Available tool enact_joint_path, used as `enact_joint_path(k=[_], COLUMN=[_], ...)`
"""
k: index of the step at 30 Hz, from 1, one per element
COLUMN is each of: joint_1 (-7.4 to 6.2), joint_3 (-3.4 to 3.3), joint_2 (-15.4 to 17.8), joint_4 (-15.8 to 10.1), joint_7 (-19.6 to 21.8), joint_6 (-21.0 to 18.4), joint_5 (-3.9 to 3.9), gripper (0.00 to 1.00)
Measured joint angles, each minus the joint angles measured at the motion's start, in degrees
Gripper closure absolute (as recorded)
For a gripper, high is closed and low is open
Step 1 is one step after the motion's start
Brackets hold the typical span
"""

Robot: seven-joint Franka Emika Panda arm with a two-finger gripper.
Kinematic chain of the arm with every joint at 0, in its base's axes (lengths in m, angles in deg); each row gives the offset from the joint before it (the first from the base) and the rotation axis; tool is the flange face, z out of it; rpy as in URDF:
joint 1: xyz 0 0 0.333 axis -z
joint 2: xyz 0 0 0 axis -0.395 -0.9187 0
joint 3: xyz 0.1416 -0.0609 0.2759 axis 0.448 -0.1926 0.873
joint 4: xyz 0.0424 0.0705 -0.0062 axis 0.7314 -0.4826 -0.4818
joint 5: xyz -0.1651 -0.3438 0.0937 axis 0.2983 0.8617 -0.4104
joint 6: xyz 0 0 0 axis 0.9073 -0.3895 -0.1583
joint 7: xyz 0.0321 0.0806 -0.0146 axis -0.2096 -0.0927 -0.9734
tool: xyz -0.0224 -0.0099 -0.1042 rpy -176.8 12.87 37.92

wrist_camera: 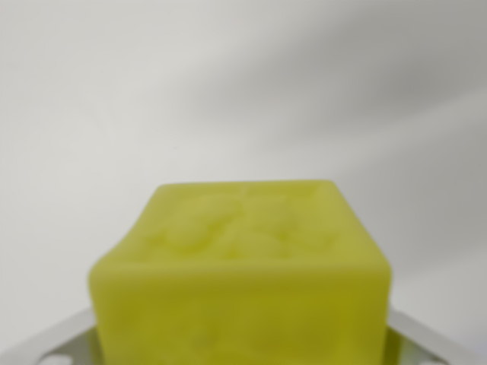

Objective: Pick yellow cube

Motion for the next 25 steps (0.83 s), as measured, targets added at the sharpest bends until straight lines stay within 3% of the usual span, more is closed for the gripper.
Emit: enact_joint_path(k=[15,25], joint_1=[0.0,0.0], joint_3=[0.0,0.0], joint_2=[4.0,4.3], joint_4=[2.3,2.5], joint_7=[0.0,-0.1], joint_6=[-6.2,-6.8], joint_5=[-0.05,-0.06], gripper=[1.0,1.0])
